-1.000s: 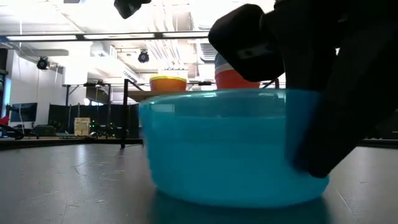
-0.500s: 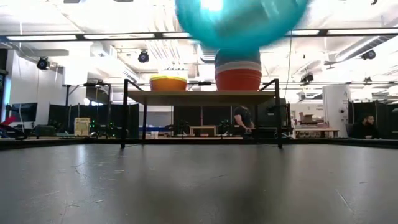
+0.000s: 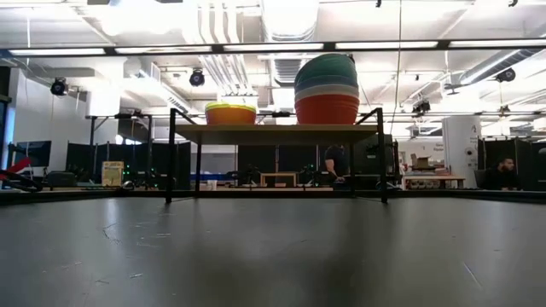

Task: Place and stack bowls onto a shelf
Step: Stack the blue bowl on top of the yellow bowl

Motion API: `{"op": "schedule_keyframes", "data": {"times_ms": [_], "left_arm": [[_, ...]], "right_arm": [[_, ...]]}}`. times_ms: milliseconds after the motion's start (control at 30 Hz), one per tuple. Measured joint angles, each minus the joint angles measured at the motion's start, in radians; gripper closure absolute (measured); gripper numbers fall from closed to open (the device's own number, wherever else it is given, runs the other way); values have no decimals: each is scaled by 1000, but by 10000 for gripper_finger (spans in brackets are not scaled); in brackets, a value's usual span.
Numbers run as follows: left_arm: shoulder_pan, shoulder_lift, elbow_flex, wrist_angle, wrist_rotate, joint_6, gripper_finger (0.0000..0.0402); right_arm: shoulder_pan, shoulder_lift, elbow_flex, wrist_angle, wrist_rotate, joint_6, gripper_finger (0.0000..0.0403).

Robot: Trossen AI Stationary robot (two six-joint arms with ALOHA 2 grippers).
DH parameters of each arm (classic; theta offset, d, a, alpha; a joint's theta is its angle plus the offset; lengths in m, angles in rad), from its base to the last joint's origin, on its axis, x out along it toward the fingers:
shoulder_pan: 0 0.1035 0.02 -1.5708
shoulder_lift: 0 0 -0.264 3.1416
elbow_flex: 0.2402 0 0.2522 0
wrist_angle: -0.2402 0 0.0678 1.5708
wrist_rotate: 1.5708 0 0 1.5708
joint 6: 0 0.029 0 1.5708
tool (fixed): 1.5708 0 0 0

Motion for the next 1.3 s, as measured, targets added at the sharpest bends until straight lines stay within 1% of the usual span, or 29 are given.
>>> {"op": "schedule_keyframes", "data": {"times_ms": [67,200,267,400,500,600,667,733,800,967,1100,1300], "left_arm": [[-16,20,0,45,0,14,294],[-37,61,0,109,0,36,294],[-43,80,0,127,8,37,294],[-52,123,0,169,103,37,294],[-59,149,3,211,167,34,294],[-63,176,17,214,181,34,294],[-63,190,25,212,179,38,295],[-65,197,35,210,183,45,303],[-68,200,36,213,183,52,320],[-65,197,35,202,233,62,387],[-65,197,34,197,239,59,391],[-62,198,33,194,239,63,399]], "right_arm": [[-10,0,0,1,-10,-2,394],[-32,14,0,-4,-74,-20,394],[-44,21,0,-9,-76,-34,394],[-65,21,-1,-26,-83,-62,394],[-82,20,-1,-20,-116,-78,394],[-103,19,-1,0,-155,-80,394],[-113,19,-1,6,-163,-85,394],[-117,19,-1,8,-172,-93,394],[-117,19,-1,9,-183,-105,394],[-118,19,-1,13,-179,-107,394],[-118,19,-1,13,-176,-62,388],[-118,6,0,-42,-172,-49,355]]}}
